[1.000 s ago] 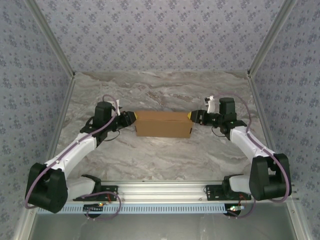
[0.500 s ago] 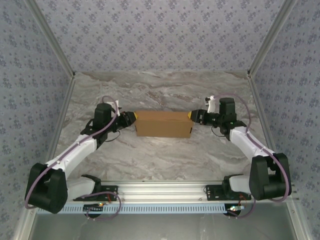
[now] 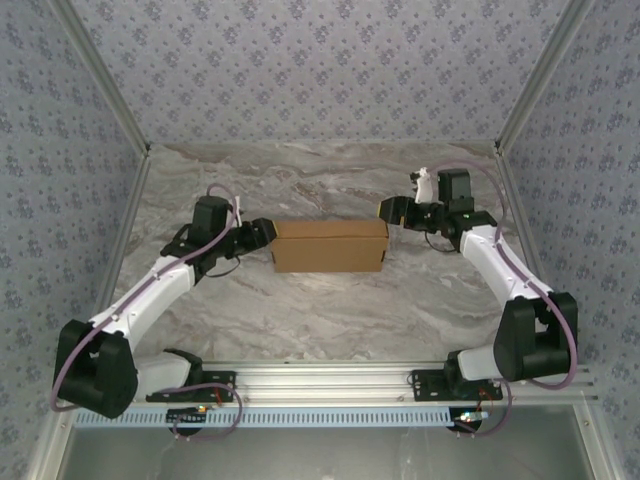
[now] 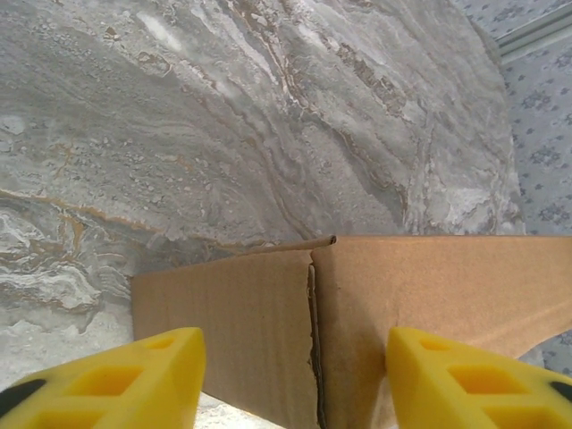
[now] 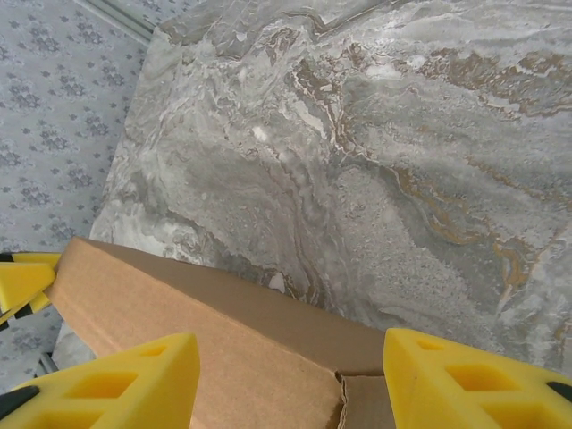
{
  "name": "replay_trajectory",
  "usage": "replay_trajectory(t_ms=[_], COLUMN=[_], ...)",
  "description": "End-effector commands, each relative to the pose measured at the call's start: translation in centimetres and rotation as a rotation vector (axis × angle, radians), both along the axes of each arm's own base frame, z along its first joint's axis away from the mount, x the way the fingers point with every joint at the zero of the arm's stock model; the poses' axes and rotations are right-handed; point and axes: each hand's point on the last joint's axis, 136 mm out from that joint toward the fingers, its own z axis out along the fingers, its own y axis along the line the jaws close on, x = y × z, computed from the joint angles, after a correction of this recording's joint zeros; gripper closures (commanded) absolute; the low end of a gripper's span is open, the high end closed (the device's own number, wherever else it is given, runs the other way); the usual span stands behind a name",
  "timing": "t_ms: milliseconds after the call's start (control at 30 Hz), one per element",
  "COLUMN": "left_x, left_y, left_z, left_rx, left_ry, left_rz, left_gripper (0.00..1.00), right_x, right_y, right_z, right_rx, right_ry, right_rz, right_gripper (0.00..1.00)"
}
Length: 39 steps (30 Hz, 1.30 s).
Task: Fold the paper box
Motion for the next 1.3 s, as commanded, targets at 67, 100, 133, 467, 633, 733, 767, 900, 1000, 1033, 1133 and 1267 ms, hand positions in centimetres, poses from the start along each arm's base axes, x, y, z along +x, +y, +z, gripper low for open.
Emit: replay_trajectory(t_ms=[67,100,133,467,633,733,767,900,1000,1033,1133,1267], left_x=[0.1,0.1,0.1,-1.0,-1.7,-1.7,-1.6,-0.4,0.8,1.2,2.6,4.8], left_y=[-0.1,-0.1,-0.2,-2.2,-2.6,-3.3,-3.5,-3.8,-4.0,-4.2,-4.5,-4.5], left_z=[0.7,0.7,0.7,-0.4,-1.0,-0.6,-0.4,0.7,1.5,1.9,2.9,3.2], left_rx=[0.029,0.023,0.016,-0.093,-0.112,-0.141,-0.145,-0.153,-0.158,-0.160,-0.147,-0.098], left_ry=[0.011,0.010,0.010,0.065,0.085,0.080,0.075,0.020,-0.013,-0.024,-0.062,-0.113], left_rz=[-0.011,-0.013,-0.015,-0.091,-0.116,-0.142,-0.145,-0.135,-0.123,-0.124,-0.119,-0.102], left_gripper=[0.37,0.36,0.35,0.43,0.55,0.58,0.59,0.61,0.62,0.62,0.62,0.62], right_x=[-1.5,-1.8,-2.1,-4.0,-4.2,-3.7,-3.5,-2.2,-0.9,-0.4,1.0,2.9], right_y=[-0.8,-0.7,-0.7,0.6,1.7,2.5,2.6,3.4,3.8,4.0,4.3,4.6], right_z=[-0.1,-0.4,-0.8,-4.2,-4.0,-3.1,-2.8,-0.6,0.6,1.0,1.8,2.4], right_rx=[-0.056,-0.055,-0.052,-0.035,0.006,0.045,0.055,0.086,0.098,0.100,0.102,0.092], right_ry=[0.018,0.030,0.043,0.123,0.120,0.099,0.090,0.029,-0.006,-0.016,-0.044,-0.083], right_rz=[0.003,0.012,0.017,0.060,0.086,0.099,0.101,0.110,0.106,0.107,0.108,0.109], right_gripper=[0.40,0.40,0.40,0.41,0.46,0.51,0.53,0.59,0.61,0.62,0.62,0.62])
